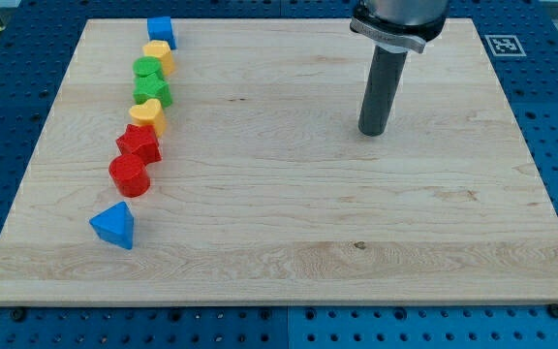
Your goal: Slightly move the blue cube
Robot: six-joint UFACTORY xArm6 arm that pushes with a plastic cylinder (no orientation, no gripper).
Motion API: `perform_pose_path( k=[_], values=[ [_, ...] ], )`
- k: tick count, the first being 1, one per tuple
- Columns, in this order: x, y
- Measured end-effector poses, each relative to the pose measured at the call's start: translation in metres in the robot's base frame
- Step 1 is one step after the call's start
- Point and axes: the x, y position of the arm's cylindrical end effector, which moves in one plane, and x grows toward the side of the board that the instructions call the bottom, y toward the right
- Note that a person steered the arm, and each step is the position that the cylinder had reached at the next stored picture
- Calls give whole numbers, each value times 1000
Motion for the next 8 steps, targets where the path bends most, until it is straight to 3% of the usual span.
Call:
perform_pose_path(
  k=[2,3,5,6,8],
  values=[
    [-8,-1],
    [-73,-33],
    [-205,-164],
    [-207,-167],
    [-223,-265]
  ],
)
